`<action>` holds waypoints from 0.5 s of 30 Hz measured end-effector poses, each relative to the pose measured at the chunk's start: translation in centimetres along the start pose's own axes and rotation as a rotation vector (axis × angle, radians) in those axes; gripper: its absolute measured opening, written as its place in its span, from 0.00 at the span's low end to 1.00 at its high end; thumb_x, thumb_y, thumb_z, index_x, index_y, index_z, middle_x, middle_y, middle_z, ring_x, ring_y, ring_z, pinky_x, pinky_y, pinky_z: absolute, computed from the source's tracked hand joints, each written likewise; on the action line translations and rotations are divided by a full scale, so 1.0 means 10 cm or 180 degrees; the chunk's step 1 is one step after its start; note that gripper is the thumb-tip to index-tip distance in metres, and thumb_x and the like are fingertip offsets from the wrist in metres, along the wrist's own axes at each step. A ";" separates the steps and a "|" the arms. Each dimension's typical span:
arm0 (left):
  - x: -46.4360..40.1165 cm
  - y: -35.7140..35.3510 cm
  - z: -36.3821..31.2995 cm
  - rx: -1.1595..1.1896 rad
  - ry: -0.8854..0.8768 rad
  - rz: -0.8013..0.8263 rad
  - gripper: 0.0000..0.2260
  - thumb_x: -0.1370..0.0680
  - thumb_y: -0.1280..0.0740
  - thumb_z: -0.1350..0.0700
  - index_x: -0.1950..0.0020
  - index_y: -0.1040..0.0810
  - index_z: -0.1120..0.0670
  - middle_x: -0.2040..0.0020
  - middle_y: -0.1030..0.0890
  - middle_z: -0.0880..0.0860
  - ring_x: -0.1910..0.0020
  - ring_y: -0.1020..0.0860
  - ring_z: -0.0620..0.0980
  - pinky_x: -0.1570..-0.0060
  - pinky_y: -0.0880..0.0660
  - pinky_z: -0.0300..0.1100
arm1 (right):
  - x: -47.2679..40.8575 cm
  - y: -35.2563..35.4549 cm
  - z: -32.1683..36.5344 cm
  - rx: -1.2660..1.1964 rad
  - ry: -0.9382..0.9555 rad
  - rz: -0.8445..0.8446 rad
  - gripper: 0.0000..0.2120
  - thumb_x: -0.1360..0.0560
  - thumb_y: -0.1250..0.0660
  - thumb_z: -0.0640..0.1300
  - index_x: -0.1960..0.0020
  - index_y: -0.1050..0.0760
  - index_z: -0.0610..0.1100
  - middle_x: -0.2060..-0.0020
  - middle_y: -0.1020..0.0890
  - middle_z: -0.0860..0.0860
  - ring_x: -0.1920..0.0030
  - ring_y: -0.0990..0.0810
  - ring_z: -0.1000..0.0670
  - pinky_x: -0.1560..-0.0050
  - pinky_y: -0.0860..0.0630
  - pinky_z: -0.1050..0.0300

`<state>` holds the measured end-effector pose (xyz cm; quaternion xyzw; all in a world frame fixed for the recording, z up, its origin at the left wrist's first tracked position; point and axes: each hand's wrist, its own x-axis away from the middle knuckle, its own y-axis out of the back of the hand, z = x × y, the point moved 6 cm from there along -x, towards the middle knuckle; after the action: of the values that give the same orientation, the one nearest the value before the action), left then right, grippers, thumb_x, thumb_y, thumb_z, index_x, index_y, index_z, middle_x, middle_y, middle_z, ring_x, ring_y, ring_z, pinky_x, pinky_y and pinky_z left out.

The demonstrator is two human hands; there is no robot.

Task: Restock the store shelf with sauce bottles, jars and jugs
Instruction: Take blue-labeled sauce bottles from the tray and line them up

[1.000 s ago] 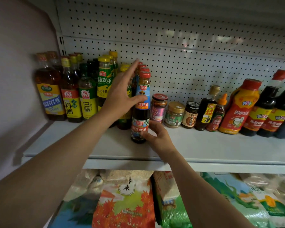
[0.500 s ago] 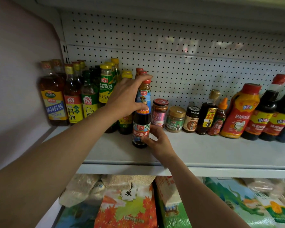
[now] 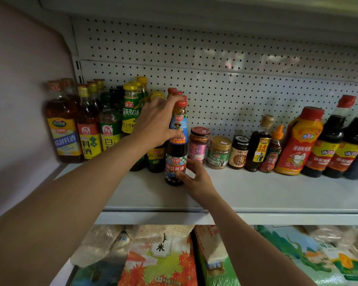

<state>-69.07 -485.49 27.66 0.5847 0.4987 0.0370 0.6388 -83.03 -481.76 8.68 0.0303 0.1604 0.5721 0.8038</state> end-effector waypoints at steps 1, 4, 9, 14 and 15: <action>-0.01 -0.01 0.01 -0.0011 0.0015 0.0003 0.45 0.35 0.21 0.44 0.24 0.40 0.48 0.33 0.29 0.58 0.33 0.32 0.57 0.35 0.37 0.50 | 0.00 0.00 0.02 0.0055 0.0004 -0.0033 0.21 0.23 0.28 0.47 0.33 0.30 0.49 0.35 0.22 0.52 0.34 0.25 0.54 0.51 0.26 0.71; -0.04 -0.02 0.02 -0.0010 0.0049 0.0013 0.45 0.34 0.21 0.44 0.23 0.41 0.48 0.33 0.29 0.58 0.32 0.33 0.57 0.35 0.37 0.49 | -0.03 0.00 0.04 0.0178 0.0009 -0.0128 0.21 0.22 0.29 0.48 0.32 0.31 0.47 0.36 0.23 0.52 0.36 0.26 0.56 0.57 0.28 0.75; -0.07 -0.04 0.04 -0.0009 0.0106 0.0021 0.45 0.34 0.21 0.45 0.23 0.41 0.48 0.32 0.30 0.58 0.32 0.34 0.58 0.35 0.37 0.49 | -0.07 -0.02 0.05 0.0185 -0.0015 -0.0060 0.20 0.21 0.30 0.48 0.32 0.31 0.49 0.35 0.23 0.53 0.36 0.26 0.56 0.52 0.28 0.73; -0.08 -0.06 0.05 -0.0065 0.0093 0.0020 0.45 0.34 0.21 0.44 0.23 0.41 0.48 0.32 0.30 0.58 0.32 0.33 0.58 0.35 0.37 0.49 | -0.10 -0.04 0.01 0.0061 -0.0134 0.0109 0.21 0.22 0.30 0.49 0.33 0.32 0.50 0.33 0.23 0.51 0.31 0.26 0.52 0.33 0.25 0.49; -0.09 -0.06 0.05 -0.0067 0.0090 0.0014 0.45 0.34 0.21 0.43 0.23 0.41 0.48 0.32 0.30 0.58 0.32 0.33 0.58 0.35 0.37 0.49 | -0.10 -0.04 0.01 0.0059 -0.0147 0.0119 0.21 0.22 0.30 0.49 0.32 0.32 0.50 0.32 0.24 0.51 0.31 0.26 0.52 0.32 0.25 0.48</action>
<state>-69.45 -486.60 27.61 0.5785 0.5059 0.0518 0.6378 -82.89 -482.77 8.94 0.0539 0.1466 0.5846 0.7962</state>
